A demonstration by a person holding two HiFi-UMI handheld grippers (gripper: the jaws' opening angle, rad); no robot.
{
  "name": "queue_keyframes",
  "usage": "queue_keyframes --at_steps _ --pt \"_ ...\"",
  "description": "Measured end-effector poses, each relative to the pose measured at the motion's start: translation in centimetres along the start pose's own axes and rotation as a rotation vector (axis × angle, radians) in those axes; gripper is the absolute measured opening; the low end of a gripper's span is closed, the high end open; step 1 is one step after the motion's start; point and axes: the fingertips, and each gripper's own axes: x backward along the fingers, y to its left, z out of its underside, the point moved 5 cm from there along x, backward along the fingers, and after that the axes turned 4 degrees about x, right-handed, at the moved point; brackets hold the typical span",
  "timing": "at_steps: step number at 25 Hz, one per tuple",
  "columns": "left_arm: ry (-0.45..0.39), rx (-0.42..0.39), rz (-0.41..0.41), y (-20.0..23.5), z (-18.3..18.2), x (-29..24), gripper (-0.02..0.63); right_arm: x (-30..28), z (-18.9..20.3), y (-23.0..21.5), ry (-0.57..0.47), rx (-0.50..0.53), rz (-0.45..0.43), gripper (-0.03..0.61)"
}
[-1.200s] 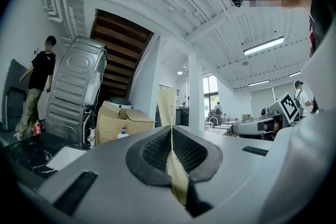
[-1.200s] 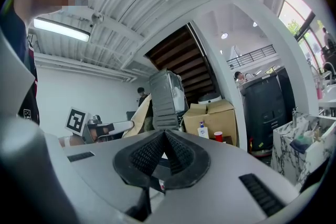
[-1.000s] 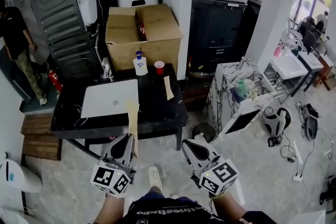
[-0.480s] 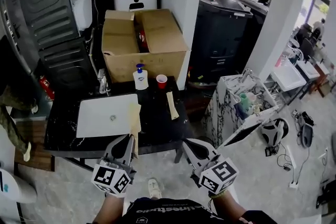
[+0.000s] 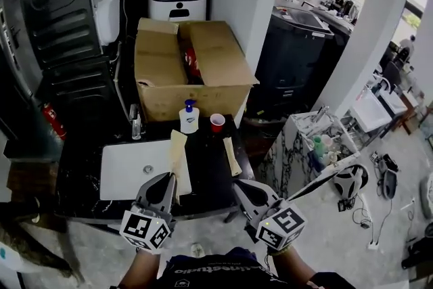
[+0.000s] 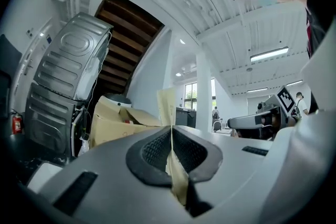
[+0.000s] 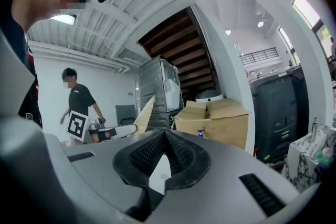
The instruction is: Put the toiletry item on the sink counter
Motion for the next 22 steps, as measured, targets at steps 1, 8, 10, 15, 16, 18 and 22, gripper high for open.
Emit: queue_keyframes --at_steps 1,8,10,15,16,18,22 --pt "-0.001 0.009 -0.001 0.4 0.2 -0.3 0.017 -0.4 0.1 -0.1 0.011 0.002 0.001 0.038" --pt "0.023 0.035 -0.005 1.9 1.5 -2.5 0.017 -2.2 0.4 -2.0 0.035 -0.005 0.003 0.038" --pt "0.034 0.047 -0.011 1.8 1.9 -3.4 0.017 -2.3 0.5 -2.9 0.035 -0.007 0.003 0.038" --pt "0.08 0.014 -0.04 1.3 3.0 -5.5 0.017 -2.4 0.3 -5.2 0.024 -0.02 -0.003 0.038" --pt "0.097 -0.021 -0.047 1.4 3.4 -6.2 0.017 -2.5 0.2 -5.6 0.019 -0.017 -0.002 0.038" --pt "0.141 -0.066 -0.055 1.4 4.5 -7.6 0.017 -2.6 0.2 -6.5 0.015 -0.013 -0.002 0.038" --pt "0.252 -0.017 -0.073 1.8 8.5 -10.6 0.017 -2.3 1.0 -8.0 0.031 -0.03 0.009 0.038"
